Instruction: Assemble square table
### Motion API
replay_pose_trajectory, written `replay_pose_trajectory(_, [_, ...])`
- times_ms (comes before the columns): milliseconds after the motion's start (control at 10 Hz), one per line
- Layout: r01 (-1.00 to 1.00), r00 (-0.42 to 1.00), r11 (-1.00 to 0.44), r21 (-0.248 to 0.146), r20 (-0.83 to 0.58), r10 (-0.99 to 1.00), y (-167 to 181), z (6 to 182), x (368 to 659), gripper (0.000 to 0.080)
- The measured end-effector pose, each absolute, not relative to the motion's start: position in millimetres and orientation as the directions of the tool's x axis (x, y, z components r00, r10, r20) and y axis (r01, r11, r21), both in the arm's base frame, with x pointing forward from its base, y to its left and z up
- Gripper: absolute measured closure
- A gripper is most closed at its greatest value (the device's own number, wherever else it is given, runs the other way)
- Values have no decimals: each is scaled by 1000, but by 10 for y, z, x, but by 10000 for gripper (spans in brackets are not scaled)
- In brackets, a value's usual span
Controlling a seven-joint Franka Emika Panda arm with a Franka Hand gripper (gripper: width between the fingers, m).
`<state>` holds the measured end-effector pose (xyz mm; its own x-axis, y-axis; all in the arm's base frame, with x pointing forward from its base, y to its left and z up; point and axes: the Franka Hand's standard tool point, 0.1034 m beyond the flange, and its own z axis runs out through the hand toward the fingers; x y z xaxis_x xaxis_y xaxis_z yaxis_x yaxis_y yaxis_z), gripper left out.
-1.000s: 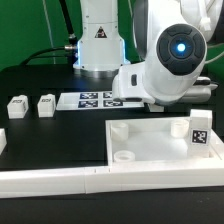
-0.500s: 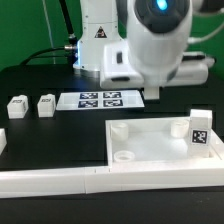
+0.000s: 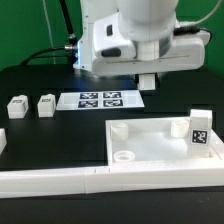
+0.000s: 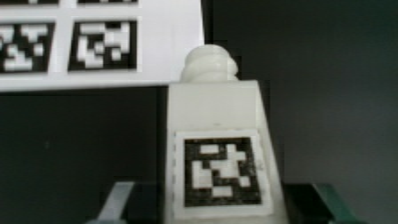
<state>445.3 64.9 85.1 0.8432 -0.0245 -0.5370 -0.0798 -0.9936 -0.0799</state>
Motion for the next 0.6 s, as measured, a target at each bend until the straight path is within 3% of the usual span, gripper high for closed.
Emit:
replay_pose_trajectory(200, [-32, 914, -993, -113, -406, 17, 368, 1226, 4926, 509])
replay_pose_trajectory(300, [-11, 951, -994, -110, -309, 24, 277, 1435, 5228, 509])
replay_pose_trajectory(400, [20, 973, -996, -84, -226, 38, 216, 1664, 5443, 509])
replay_pose_trajectory(500, [29, 984, -997, -78, -171, 42, 205, 1847, 5560, 509])
replay_pose_trajectory(600, [26, 996, -997, -71, -81, 32, 198, 1806, 5635, 509])
